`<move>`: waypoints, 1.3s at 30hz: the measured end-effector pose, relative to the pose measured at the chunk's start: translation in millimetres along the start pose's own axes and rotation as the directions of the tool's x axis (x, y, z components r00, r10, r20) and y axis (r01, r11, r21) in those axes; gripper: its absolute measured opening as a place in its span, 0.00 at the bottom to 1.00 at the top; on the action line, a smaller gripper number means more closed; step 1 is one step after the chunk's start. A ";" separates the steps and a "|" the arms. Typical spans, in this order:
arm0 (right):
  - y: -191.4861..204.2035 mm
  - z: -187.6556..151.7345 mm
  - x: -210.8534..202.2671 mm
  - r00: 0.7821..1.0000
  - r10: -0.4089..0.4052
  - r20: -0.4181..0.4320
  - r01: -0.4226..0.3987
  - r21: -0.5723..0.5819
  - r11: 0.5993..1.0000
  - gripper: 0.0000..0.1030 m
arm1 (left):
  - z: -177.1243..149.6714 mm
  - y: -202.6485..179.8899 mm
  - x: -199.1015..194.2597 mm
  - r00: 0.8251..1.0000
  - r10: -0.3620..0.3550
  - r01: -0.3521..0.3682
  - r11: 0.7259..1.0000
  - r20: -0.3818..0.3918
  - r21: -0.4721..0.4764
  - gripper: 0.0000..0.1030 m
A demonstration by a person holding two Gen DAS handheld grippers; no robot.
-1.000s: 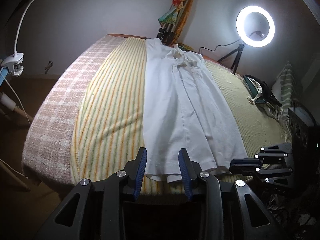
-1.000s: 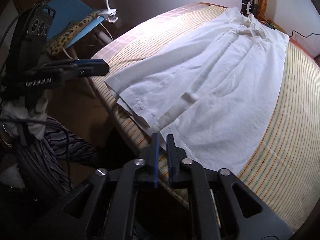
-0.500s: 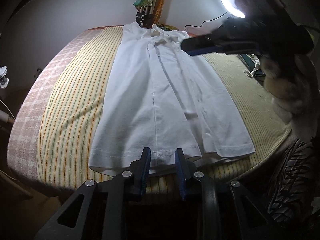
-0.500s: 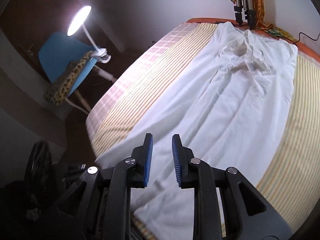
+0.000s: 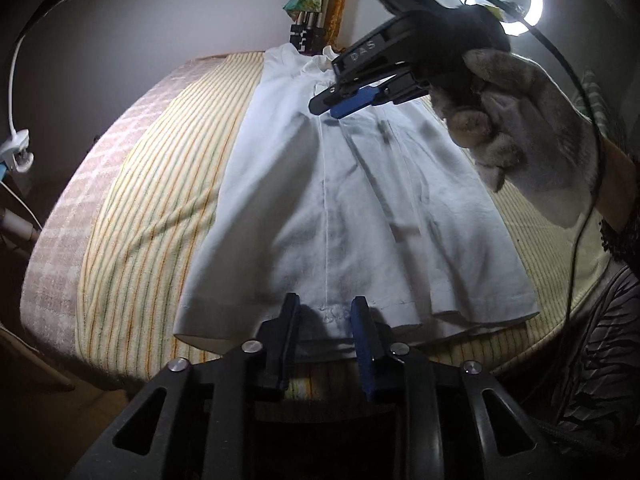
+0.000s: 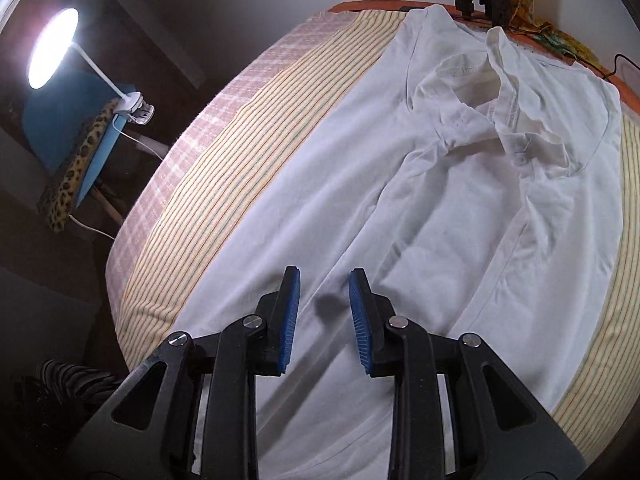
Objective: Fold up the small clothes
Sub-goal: 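Move the right tool toward the collar end of the folded shirt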
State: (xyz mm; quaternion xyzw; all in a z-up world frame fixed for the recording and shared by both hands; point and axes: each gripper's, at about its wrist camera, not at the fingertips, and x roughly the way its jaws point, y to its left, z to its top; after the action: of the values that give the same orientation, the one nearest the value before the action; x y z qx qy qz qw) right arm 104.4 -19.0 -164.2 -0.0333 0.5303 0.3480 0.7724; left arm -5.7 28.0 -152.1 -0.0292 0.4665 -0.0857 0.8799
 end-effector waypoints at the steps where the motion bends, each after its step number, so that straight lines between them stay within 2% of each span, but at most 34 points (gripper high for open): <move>1: -1.1 3.2 2.4 1.000 -0.001 -0.001 0.001 0.006 1.000 0.26 | 0.4 -0.3 0.3 1.000 0.001 -0.001 1.000 0.000 0.007 0.13; 2: -1.6 4.8 3.7 1.000 0.001 0.000 -0.001 0.008 1.000 0.26 | 1.0 0.6 0.5 1.000 -0.005 0.005 1.000 -0.002 0.005 0.08; 5: -1.7 9.2 7.3 1.000 0.003 -0.003 -0.002 0.013 1.000 0.26 | 2.0 2.7 -0.9 1.000 -0.025 0.025 1.000 -0.004 -0.014 0.03; 11: -0.4 10.8 10.3 1.000 -0.009 -0.004 0.009 0.013 1.000 0.26 | 3.3 15.9 -17.8 0.995 -0.097 0.099 0.991 0.028 -0.091 0.01; 15: -3.8 11.7 10.8 0.999 -0.045 0.001 0.045 0.015 0.999 0.08 | 5.8 7.1 -33.7 0.992 -0.110 0.114 0.991 0.066 -0.066 0.01; 20: -20.2 14.2 -5.0 0.998 0.036 0.046 -0.040 0.106 0.994 0.03 | 7.2 -3.9 -46.4 0.991 -0.101 0.101 0.995 0.089 0.002 0.01; 23: -26.3 17.5 -21.3 0.989 0.107 0.103 -0.121 0.149 0.981 0.03 | 10.2 -2.7 -50.2 0.990 -0.100 0.100 0.995 0.101 0.011 0.01; 27: -24.7 18.5 -33.3 0.991 0.085 0.100 -0.097 0.124 0.988 0.03 | 15.8 -2.9 -56.7 0.988 -0.098 0.096 0.995 0.123 0.021 0.01; 29: -26.4 15.7 -31.7 0.991 0.117 0.058 -0.124 0.138 0.983 0.09 | 17.5 -5.6 -56.5 0.986 -0.113 0.110 0.993 0.121 0.029 0.01; 31: -27.0 12.3 -30.0 0.991 0.123 0.047 -0.129 0.145 0.981 0.34 | 18.7 -10.5 -54.0 0.985 -0.127 0.122 0.991 0.115 0.053 0.01; 32: -26.5 11.2 -28.4 0.992 0.118 0.046 -0.123 0.143 0.982 0.39 | 18.1 -16.5 -51.2 0.985 -0.131 0.124 0.989 0.109 0.075 0.01; 34: -23.6 9.9 -24.2 0.992 0.118 0.037 -0.122 0.128 0.984 0.39 | 17.9 -28.7 -43.8 0.986 -0.140 0.129 0.985 0.094 0.117 0.01; 35: -20.4 9.3 -20.9 0.994 0.102 0.027 -0.104 0.116 0.988 0.37 | 16.0 -34.2 -40.4 0.985 -0.149 0.138 0.981 0.082 0.134 0.01; 37: -18.2 7.3 -14.4 0.997 0.074 0.008 -0.074 0.095 0.993 0.19 | 13.2 -42.8 -31.7 0.985 -0.162 0.151 0.974 0.055 0.168 0.01; 39: -19.5 5.1 -8.2 0.998 0.057 -0.010 -0.056 0.096 0.994 0.14 | 9.5 -48.9 -20.5 0.985 -0.172 0.168 0.965 -0.001 0.200 0.04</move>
State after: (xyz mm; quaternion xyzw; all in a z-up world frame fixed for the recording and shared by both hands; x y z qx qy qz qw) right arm 118.0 -35.7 -161.3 0.0167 0.5521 0.3436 0.7595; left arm -15.2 -16.8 -123.5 0.0185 0.4442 -0.2069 0.8715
